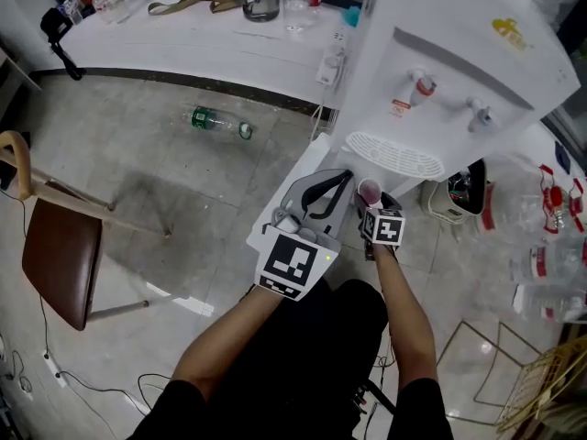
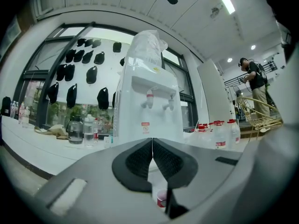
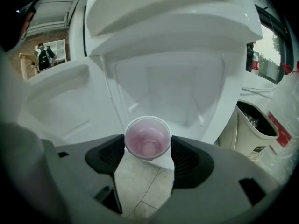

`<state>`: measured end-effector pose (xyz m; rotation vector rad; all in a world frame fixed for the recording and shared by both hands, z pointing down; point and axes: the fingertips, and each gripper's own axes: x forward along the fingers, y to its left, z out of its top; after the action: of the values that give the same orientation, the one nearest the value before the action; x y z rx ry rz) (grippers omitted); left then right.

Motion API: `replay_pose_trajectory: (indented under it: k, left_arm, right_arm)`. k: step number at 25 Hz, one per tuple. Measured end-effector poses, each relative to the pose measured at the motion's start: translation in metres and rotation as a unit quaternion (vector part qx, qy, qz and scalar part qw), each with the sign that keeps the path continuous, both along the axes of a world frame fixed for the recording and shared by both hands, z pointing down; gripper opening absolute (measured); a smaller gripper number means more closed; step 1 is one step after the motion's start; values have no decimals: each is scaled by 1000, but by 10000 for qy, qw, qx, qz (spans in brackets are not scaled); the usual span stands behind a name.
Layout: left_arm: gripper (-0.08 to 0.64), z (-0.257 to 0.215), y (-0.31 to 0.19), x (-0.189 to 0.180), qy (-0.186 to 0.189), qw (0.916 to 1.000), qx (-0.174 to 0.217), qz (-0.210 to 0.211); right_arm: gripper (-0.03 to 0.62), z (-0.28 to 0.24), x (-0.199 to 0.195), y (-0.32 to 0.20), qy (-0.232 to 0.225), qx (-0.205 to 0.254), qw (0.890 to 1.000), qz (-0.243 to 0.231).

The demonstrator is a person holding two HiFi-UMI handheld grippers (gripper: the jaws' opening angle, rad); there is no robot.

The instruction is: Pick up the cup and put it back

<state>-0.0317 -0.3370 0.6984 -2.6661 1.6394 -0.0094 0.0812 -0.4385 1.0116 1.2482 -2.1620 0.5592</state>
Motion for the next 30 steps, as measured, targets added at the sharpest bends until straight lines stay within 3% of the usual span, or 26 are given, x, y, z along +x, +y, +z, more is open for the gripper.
replay_pose_trajectory:
  k: [7, 16, 24, 30]
  left_arm:
    - [8, -16, 9, 13, -7, 9999, 125, 47]
    - [8, -24, 13, 25, -127, 9996, 208, 131]
    - [8, -31, 20, 36, -166, 9993, 238, 223]
    - [8, -35, 20, 39, -114, 9993, 273, 238]
  right_arm:
    - [299, -50, -9, 59, -273, -158, 9982, -518]
    - [299, -139, 14, 108, -417, 75, 9943, -983]
    - [299, -230, 31, 105, -385, 436, 9900, -1286]
    - [299, -281, 42, 78, -325, 837, 9888, -1194]
